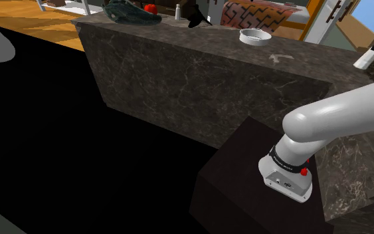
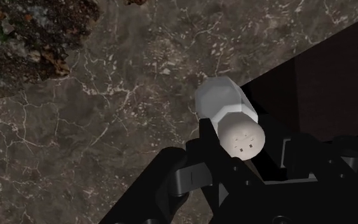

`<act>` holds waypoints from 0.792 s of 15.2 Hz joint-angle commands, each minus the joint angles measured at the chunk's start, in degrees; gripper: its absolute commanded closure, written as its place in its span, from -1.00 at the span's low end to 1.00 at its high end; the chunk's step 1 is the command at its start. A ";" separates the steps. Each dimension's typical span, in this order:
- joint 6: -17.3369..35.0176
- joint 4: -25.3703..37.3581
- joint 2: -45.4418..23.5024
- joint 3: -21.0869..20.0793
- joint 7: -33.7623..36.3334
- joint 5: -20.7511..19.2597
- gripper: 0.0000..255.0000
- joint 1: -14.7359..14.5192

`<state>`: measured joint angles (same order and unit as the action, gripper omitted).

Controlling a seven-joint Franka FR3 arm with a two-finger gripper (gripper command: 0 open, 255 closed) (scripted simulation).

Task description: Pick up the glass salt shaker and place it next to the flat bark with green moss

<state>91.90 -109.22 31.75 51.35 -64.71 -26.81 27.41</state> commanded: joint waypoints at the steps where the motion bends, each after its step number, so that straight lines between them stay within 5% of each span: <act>1: 1.45 -1.89 0.49 0.14 0.43 -0.42 1.00 0.28; 12: 9.10 -10.60 1.90 2.30 1.93 -2.61 1.00 1.23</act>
<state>100.23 -118.90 33.42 53.45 -62.91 -29.12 28.46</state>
